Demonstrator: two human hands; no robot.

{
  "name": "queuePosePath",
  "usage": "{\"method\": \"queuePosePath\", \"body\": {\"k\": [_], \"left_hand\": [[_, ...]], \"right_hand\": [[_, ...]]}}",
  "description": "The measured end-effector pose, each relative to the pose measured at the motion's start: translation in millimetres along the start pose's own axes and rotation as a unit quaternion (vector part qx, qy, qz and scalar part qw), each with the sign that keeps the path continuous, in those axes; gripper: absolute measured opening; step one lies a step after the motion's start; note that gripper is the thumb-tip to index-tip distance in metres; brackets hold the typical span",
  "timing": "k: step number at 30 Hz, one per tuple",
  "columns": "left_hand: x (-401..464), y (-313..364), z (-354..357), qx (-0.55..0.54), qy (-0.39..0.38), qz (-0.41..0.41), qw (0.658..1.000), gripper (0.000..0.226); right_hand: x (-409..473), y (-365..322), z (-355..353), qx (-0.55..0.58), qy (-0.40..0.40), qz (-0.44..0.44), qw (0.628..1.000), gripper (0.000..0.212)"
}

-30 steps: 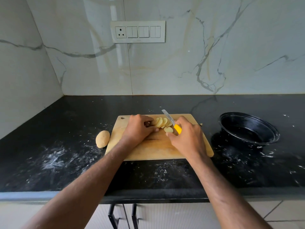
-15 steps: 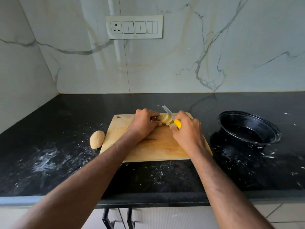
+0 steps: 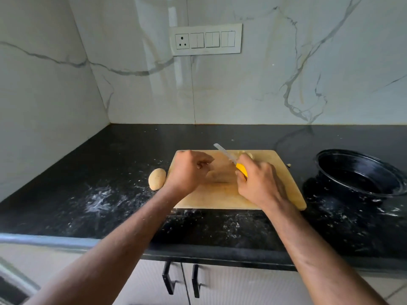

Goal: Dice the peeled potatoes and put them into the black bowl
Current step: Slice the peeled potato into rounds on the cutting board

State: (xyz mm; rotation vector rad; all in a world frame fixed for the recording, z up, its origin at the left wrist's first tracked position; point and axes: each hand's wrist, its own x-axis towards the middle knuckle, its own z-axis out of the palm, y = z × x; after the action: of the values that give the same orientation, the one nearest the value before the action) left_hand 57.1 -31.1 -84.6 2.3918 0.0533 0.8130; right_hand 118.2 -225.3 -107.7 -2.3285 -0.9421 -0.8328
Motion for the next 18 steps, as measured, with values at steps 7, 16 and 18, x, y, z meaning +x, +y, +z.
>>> {"method": "queuePosePath", "body": {"k": [7, 16, 18], "left_hand": [[-33, -38, -61, 0.078, 0.095, -0.111, 0.986, 0.003], [-49, -60, -81, 0.143, -0.059, -0.243, 0.958, 0.052], [-44, -61, -82, 0.119, -0.048, -0.241, 0.962, 0.044]], "right_hand": [[0, -5, 4, -0.015, -0.029, -0.024, 0.999, 0.024], [-1, -11, -1, -0.021, -0.05, -0.021, 0.998, 0.023], [-2, -13, -2, -0.024, -0.053, -0.019, 0.998, 0.023]]}}
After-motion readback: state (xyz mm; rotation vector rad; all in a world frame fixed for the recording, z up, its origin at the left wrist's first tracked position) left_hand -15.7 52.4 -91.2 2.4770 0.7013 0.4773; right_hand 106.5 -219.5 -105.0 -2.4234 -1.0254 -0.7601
